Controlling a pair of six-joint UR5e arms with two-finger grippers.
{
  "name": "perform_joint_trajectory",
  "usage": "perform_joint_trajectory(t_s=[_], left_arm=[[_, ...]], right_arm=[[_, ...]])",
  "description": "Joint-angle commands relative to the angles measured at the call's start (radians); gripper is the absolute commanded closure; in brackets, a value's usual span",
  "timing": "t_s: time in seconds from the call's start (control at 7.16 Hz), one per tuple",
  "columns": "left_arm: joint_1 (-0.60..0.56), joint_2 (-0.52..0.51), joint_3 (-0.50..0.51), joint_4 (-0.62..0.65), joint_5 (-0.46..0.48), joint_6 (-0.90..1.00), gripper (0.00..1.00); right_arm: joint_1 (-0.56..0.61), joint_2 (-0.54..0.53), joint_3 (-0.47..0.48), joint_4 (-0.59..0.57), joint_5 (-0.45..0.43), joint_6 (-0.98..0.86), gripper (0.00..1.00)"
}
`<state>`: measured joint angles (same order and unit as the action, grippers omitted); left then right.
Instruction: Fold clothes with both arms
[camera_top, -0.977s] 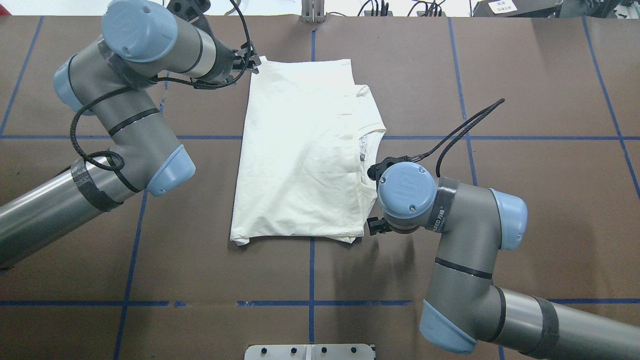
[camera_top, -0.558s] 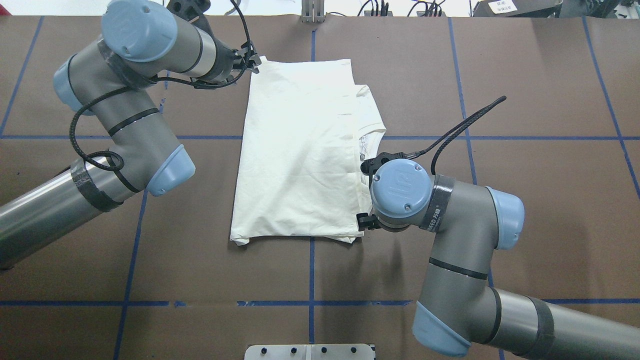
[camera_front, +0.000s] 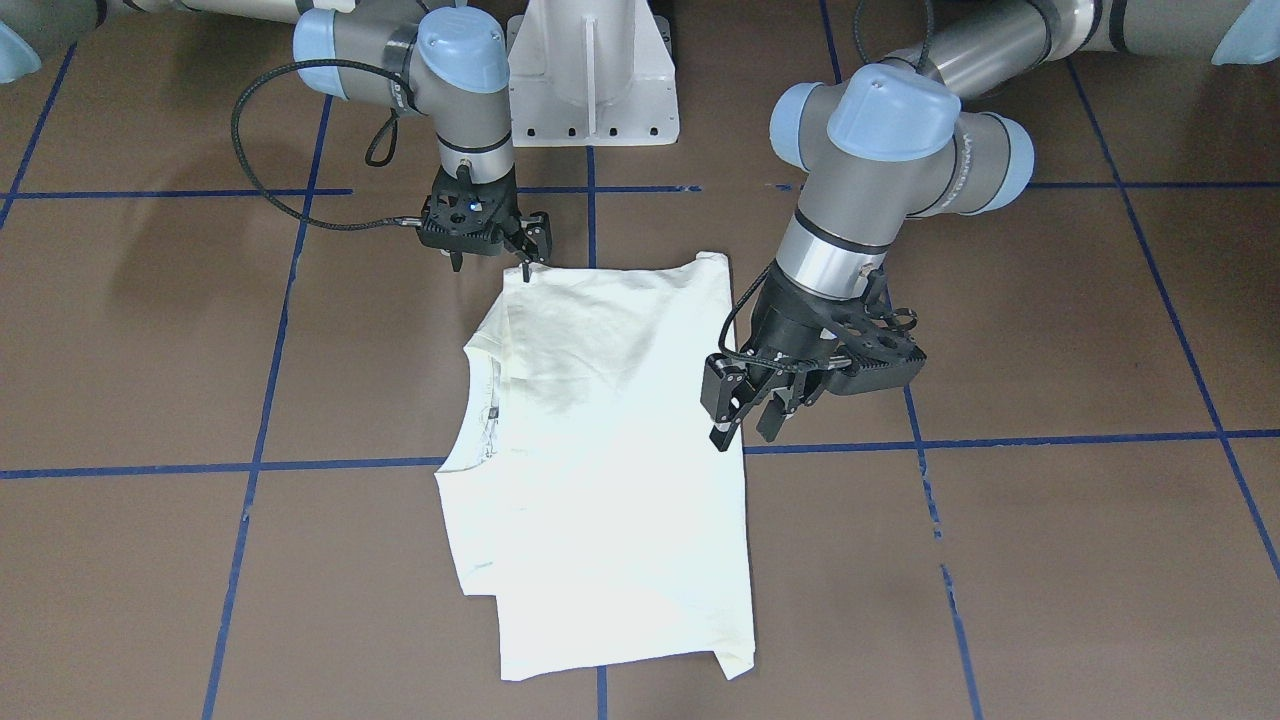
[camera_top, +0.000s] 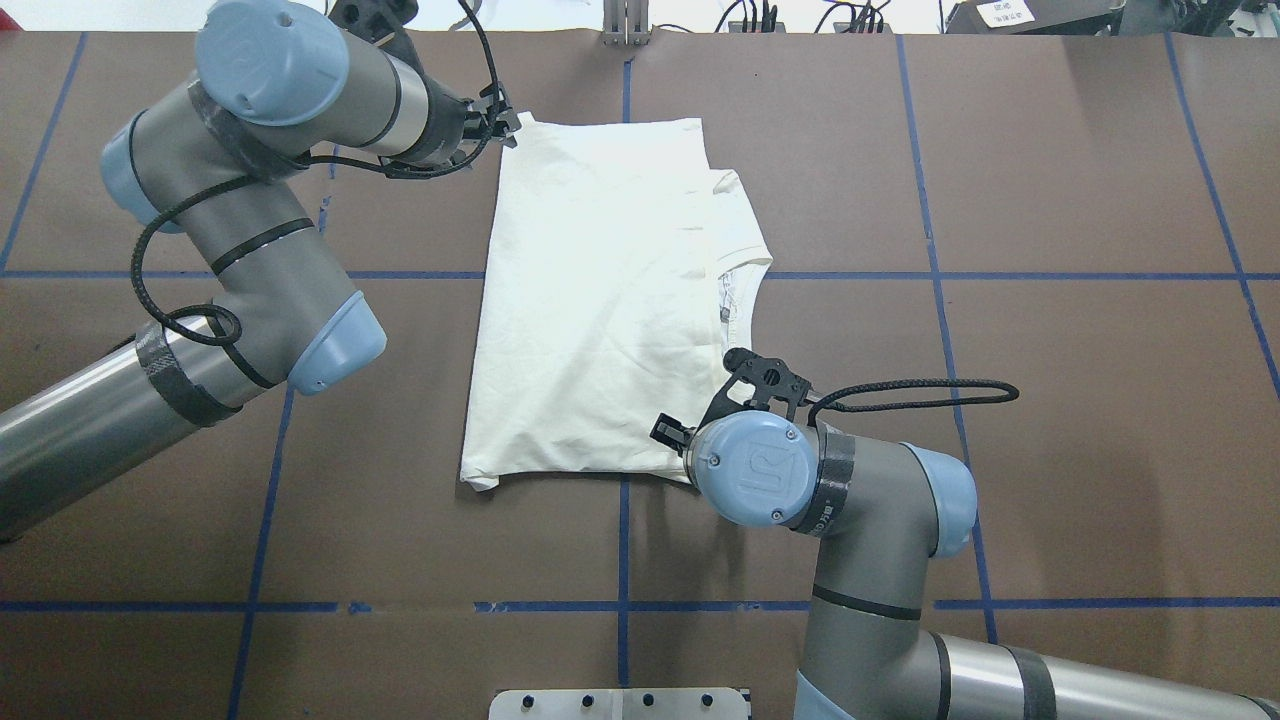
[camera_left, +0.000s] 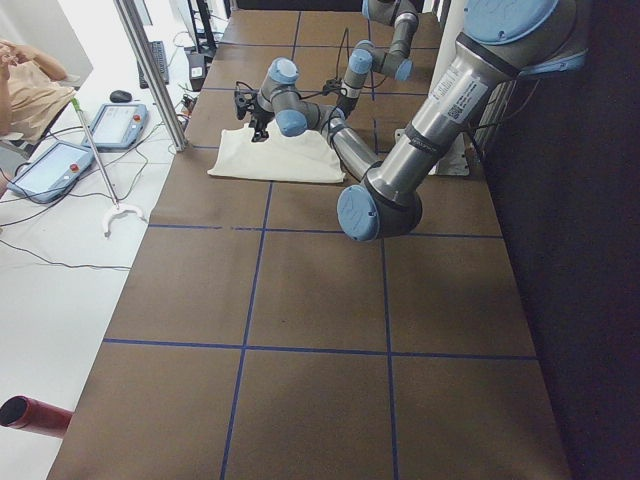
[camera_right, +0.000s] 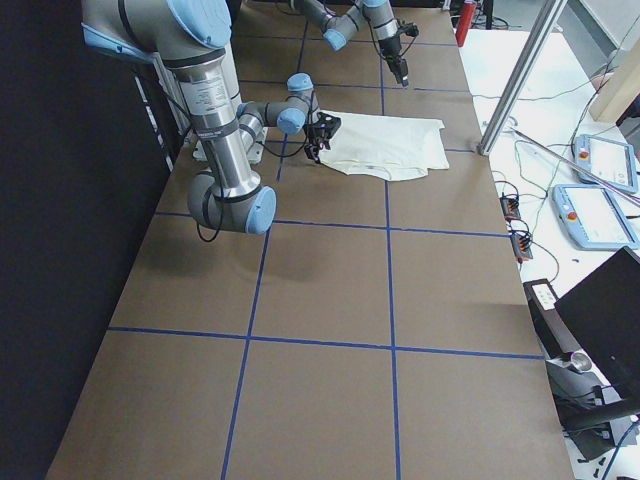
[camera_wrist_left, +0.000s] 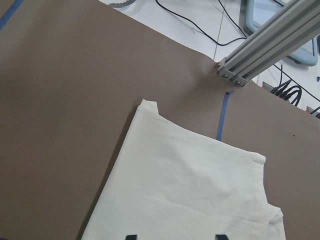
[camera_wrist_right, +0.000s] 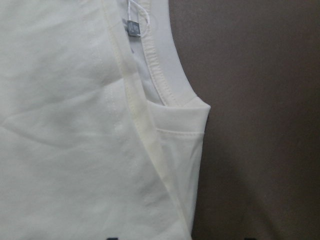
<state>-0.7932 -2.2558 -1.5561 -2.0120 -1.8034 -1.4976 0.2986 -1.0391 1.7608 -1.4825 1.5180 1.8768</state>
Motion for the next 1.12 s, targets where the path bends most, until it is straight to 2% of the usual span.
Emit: perform_joint_trajectory(t_s=[0.0, 0.28, 0.56, 0.7, 0.84, 0.98], left_arm=[[-0.001, 0.005, 0.002, -0.001, -0.002, -0.004, 0.39], [0.000, 0.005, 0.002, -0.001, -0.001, -0.007, 0.38], [0.002, 0.005, 0.002, -0.002, -0.001, -0.030, 0.38], [0.002, 0.005, 0.002, -0.002, 0.001, -0.030, 0.38], [0.002, 0.005, 0.004, -0.002, 0.001, -0.030, 0.38], [0.002, 0.005, 0.005, -0.002, 0.001, -0.030, 0.38]], right_arm=[[-0.019, -0.007, -0.001, 0.008, -0.015, 0.076, 0.41], [-0.025, -0.019, -0.001, 0.008, -0.013, 0.078, 0.47], [-0.027, -0.027, 0.002, 0.008, -0.012, 0.078, 0.48], [-0.029, -0.027, 0.000, 0.008, -0.012, 0.087, 0.83], [-0.030, -0.024, 0.002, 0.011, -0.010, 0.087, 1.00], [-0.030, -0.019, 0.002, 0.011, -0.010, 0.087, 1.00]])
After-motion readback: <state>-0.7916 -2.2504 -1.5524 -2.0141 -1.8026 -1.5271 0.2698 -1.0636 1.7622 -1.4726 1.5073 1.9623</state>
